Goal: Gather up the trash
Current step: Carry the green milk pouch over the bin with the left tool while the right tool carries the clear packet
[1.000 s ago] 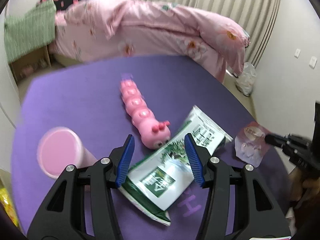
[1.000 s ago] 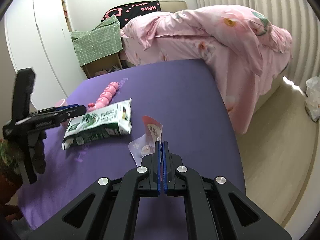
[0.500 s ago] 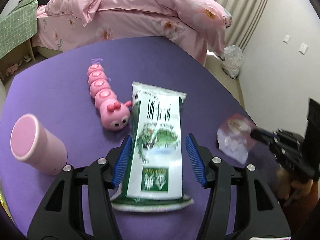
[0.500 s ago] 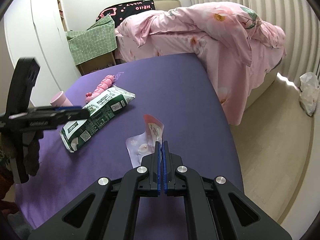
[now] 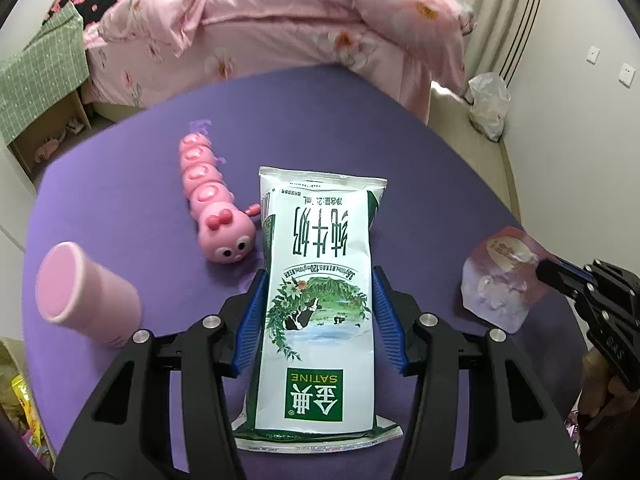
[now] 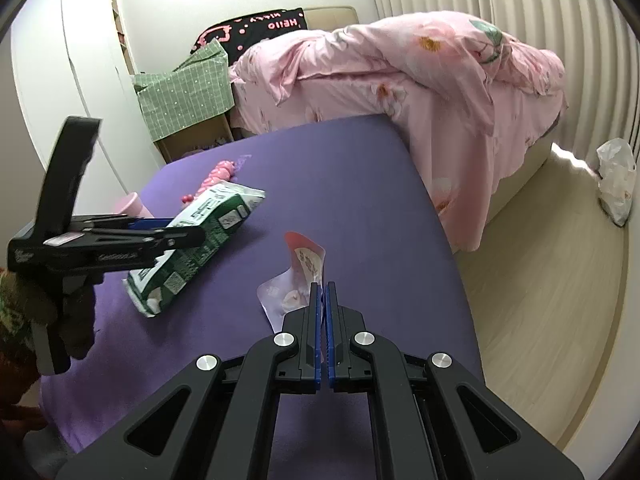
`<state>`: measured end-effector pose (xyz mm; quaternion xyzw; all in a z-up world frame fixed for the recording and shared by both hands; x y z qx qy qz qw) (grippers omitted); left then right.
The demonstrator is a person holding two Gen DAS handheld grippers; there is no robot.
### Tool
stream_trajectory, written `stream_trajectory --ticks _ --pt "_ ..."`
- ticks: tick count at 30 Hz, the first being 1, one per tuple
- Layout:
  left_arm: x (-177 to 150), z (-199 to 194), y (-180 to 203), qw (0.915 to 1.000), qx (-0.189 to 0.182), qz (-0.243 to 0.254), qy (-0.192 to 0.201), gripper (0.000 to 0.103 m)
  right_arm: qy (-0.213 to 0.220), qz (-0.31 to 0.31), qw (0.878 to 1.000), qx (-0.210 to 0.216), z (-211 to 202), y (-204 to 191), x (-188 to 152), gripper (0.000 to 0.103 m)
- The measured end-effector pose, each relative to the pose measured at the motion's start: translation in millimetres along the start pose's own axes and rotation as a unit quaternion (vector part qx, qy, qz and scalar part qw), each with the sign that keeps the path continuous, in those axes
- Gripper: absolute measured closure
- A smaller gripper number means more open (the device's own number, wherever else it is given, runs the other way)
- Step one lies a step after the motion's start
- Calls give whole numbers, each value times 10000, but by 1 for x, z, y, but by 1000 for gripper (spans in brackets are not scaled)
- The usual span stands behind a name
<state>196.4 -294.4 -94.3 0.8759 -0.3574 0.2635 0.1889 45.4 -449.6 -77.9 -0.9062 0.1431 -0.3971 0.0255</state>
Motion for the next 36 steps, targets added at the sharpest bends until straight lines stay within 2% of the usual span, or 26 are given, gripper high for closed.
stream_trajectory --ticks 6,12,16,22,24,30,33,35,36 --pt "-7 -43 5 9991 -21 57 412 55 196 -199 9996 65 -13 -18 12 99" --pt "-22 -86 -5 9973 24 -97 721 55 437 -590 9970 260 -27 -54 32 99" --pt "-42 -123 -31 9937 287 -430 993 55 598 -938 9927 466 -32 -90 47 99" --pt "-71 -174 -90 9816 838 -994 1400 55 776 -1468 9827 820 -36 -149 66 99" --pt "-81 -188 -109 9764 1044 -1161 1490 55 818 -1607 9792 927 -36 -168 70 99" --pt "-121 -230 -174 9531 1688 -1745 1805 55 816 -1851 9703 1327 -30 -219 78 99" --pt "-142 -246 -209 9372 1989 -2061 1992 55 737 -1908 9676 1481 -22 -238 77 99" --pt "-156 -254 -235 9223 2253 -2304 2135 55 700 -1963 9661 1525 -18 -248 75 99" --pt "-161 -257 -244 9174 2340 -2375 2171 55 666 -1983 9653 1561 -15 -252 73 99"
Point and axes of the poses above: each gripper's, at about its wrist camera, not at the fingertips, and z roughly the way its jaws point, y to its right, x to its top, the point moved 4 cm from there along z, roughly the way its jaws point, and after that the axes turned 3 degrees about -x, right-handed, at the moved point
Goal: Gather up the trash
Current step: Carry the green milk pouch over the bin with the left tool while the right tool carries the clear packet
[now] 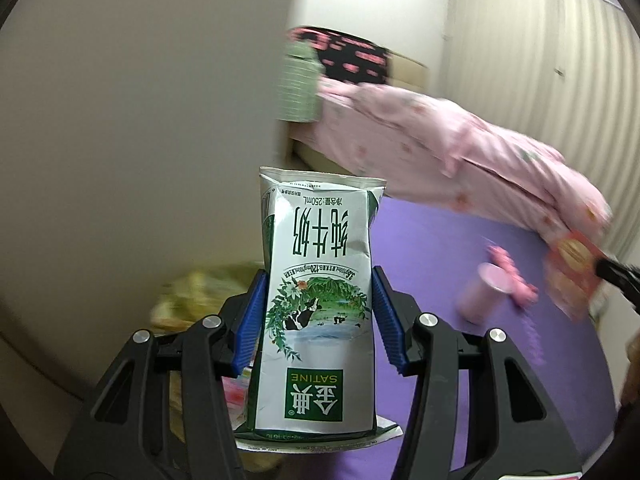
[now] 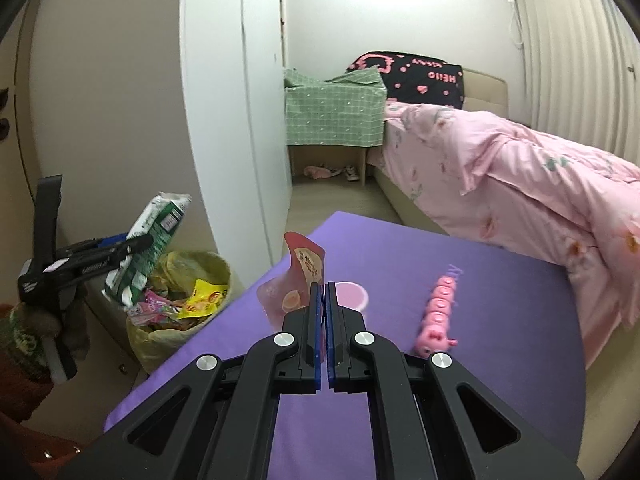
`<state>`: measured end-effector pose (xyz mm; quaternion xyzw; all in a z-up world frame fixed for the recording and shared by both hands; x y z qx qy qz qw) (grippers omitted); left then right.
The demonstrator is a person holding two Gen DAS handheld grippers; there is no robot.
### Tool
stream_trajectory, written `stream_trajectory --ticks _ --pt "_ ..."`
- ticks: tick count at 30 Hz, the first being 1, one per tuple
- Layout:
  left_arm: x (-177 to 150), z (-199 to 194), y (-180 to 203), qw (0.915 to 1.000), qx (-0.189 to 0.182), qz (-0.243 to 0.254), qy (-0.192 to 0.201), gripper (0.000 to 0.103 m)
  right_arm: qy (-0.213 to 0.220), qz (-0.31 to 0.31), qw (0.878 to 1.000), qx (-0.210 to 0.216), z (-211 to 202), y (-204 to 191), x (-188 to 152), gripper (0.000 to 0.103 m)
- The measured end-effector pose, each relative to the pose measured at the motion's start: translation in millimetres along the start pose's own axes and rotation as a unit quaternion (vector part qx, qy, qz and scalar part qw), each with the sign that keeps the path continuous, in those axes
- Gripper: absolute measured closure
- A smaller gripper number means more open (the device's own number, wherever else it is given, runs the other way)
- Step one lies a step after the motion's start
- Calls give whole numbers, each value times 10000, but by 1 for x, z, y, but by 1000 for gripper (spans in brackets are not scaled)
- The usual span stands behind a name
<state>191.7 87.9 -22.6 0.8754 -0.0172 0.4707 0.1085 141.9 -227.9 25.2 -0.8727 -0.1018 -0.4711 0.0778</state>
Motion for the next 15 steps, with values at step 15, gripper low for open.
stream_trajectory --ticks 15 --pt "-44 57 -44 9957 513 -421 -641 55 -311 215 9993 40 19 10 -17 99"
Point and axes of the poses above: each gripper's, at about its wrist camera, not at the fingertips, and z roughly the way its jaws point, y to its right, x to its top, the point moved 4 cm from there along z, roughly the way its jaws point, and after that the axes turned 3 degrees about -x, right-handed, at the moved point
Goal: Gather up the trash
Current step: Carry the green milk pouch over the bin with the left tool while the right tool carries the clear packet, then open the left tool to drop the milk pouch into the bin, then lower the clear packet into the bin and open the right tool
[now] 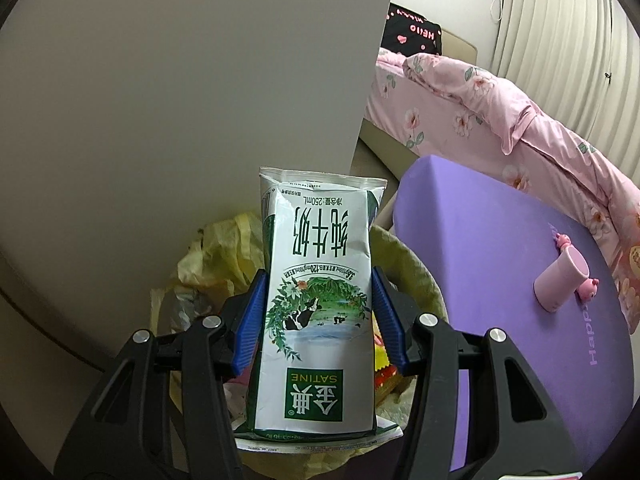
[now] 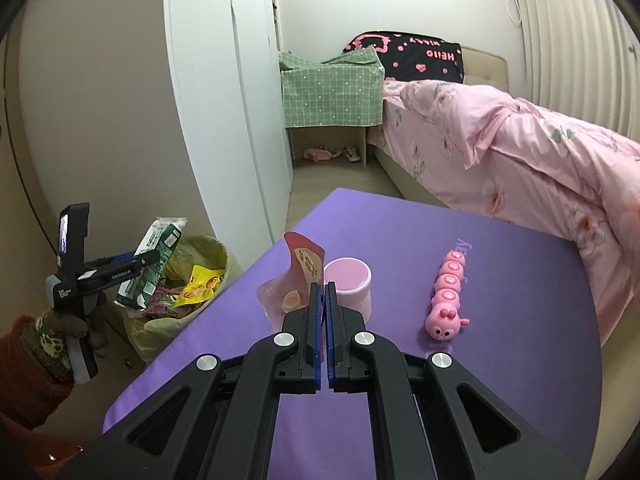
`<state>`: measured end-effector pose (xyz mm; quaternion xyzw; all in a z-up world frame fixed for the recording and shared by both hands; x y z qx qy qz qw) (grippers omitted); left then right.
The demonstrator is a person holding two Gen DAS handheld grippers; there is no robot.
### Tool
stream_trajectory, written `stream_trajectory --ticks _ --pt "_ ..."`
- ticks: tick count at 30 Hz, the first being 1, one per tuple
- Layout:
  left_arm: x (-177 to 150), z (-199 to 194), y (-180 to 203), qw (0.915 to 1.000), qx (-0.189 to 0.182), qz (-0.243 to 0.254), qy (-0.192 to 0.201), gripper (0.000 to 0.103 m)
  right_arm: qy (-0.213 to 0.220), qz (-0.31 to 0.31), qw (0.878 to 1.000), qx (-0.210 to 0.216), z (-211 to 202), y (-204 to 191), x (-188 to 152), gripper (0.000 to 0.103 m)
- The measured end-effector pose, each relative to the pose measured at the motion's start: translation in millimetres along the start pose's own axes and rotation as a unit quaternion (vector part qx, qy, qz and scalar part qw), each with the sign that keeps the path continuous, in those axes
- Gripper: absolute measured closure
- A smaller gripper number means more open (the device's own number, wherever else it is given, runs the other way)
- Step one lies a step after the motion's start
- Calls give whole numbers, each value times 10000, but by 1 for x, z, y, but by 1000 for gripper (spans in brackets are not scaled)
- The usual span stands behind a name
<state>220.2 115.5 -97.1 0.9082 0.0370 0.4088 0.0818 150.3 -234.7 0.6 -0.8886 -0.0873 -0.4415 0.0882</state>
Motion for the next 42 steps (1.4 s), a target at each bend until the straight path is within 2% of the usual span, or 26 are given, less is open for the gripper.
stream_trajectory --ticks 3,6,12,15,19,24,29,34,35,37,38,39,42 --pt "-3 0 0 10000 -38 -18 -50 55 -3 0 10000 22 1 -2 1 99" --pt "-4 0 -4 9994 -259 -146 -175 55 -10 -43 10000 71 3 -10 2 99" --pt "2 -23 -16 9986 -408 -343 26 51 58 -215 9994 281 10 -37 14 99" --pt "5 -45 -30 9976 -364 -576 147 51 36 -234 9982 546 20 -57 23 99" --pt "-1 -82 -43 9969 -149 -720 263 51 -90 -199 9952 951 47 -90 34 99" --pt "-21 -117 -43 9968 -165 -725 283 51 -323 -353 9887 1419 87 -143 40 99" --pt "-40 -126 -36 9970 -261 -707 194 51 -480 -541 9825 1717 124 -191 43 99" --pt "-45 -124 -29 9964 -372 -749 112 51 -645 -474 9786 1895 150 -207 45 98" --pt "-45 -124 -27 9967 -367 -720 121 51 -642 -486 9790 1872 150 -206 45 96" --pt "-45 -127 -20 9971 -373 -641 167 51 -592 -516 9803 1812 148 -205 43 82" --pt "-45 -128 -17 9973 -361 -607 199 51 -559 -508 9805 1815 146 -201 43 65" --pt "-45 -130 -13 9974 -331 -587 246 51 -536 -472 9801 1853 143 -197 42 56" --pt "-51 -134 -2 9975 -278 -582 305 51 -497 -362 9787 1960 132 -185 39 56"
Point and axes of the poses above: each gripper's, at about its wrist camera, not at the fingertips, and z roughly the way its jaws point, y to its right, x to its top, the point moved 4 cm from there along z, roughly the way its jaws point, and after that the axes turned 3 degrees about -x, right-handed, at the moved point
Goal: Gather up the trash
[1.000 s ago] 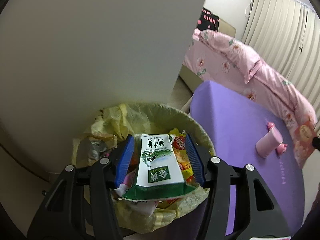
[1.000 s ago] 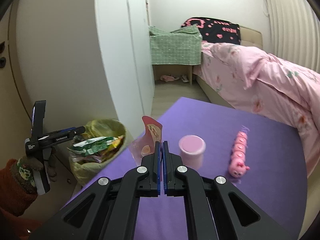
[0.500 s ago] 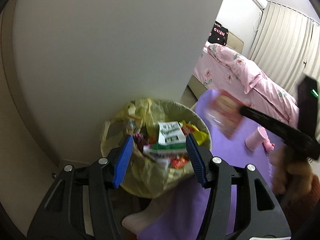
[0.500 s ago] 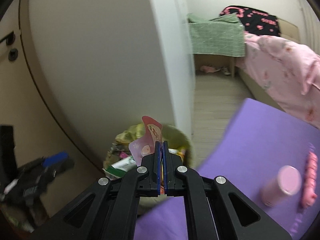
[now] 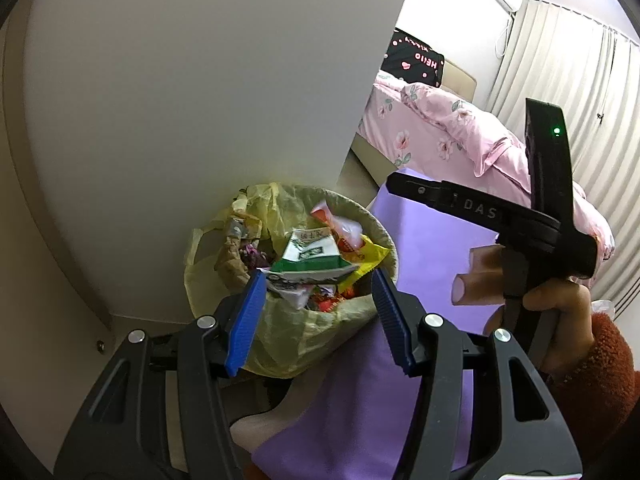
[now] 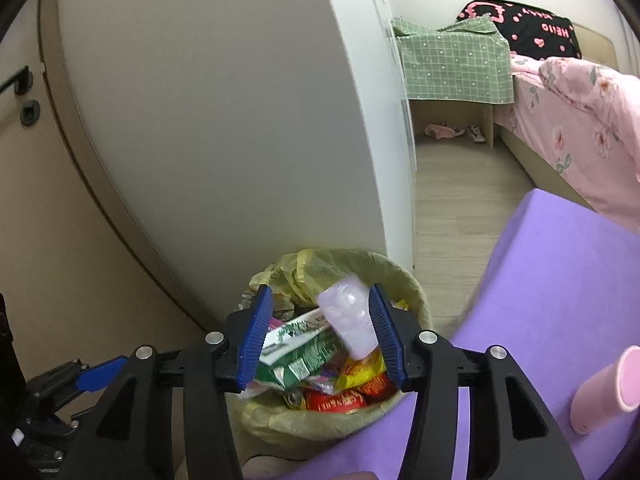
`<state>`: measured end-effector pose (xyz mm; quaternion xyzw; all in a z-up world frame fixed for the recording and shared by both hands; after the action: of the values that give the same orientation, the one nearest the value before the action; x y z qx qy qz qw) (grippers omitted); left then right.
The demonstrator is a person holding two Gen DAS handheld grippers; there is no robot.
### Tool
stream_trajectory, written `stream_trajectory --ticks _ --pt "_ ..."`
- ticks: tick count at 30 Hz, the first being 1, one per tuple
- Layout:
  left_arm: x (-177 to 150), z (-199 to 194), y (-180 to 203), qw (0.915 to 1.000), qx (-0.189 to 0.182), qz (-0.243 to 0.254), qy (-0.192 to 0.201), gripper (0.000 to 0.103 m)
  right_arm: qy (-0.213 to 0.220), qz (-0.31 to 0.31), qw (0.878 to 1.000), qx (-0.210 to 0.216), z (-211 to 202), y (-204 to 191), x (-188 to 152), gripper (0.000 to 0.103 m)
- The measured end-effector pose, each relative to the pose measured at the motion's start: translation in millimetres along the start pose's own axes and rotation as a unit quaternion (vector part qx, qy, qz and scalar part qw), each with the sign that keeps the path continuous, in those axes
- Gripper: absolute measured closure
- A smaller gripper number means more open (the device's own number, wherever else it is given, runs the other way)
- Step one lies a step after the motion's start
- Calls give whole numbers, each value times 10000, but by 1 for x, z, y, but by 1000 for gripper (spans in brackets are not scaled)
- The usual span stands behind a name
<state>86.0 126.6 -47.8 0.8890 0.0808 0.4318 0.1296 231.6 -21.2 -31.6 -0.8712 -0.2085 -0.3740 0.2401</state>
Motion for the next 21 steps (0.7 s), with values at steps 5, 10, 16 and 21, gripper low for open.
stream_trajectory --ticks 5,10,16,21 --pt "-9 -8 27 9998 2 200 47 49 163 -293 9976 -612 -48 6 -18 56" --pt "-20 -15 65 9986 -165 490 56 40 279 -219 9940 -1037 -114 19 -57 56" --pt "-43 -19 114 9951 -341 919 -144 36 480 26 9804 -1908 -187 39 -105 56" --pt "-55 -26 142 9902 -224 1375 -86 36 562 505 9704 -2292 -227 57 -135 56"
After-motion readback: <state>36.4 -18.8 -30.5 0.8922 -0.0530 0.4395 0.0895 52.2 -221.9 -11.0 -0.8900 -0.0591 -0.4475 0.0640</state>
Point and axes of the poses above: each gripper's, at about its wrist camera, not at the fingertips, and z roughly the way its jaws point, y to its right, x to its top, the point moved 4 cm from there along z, roughly the way its jaws point, and after that the axes turned 3 degrees about -x, right-handed, at the moved point
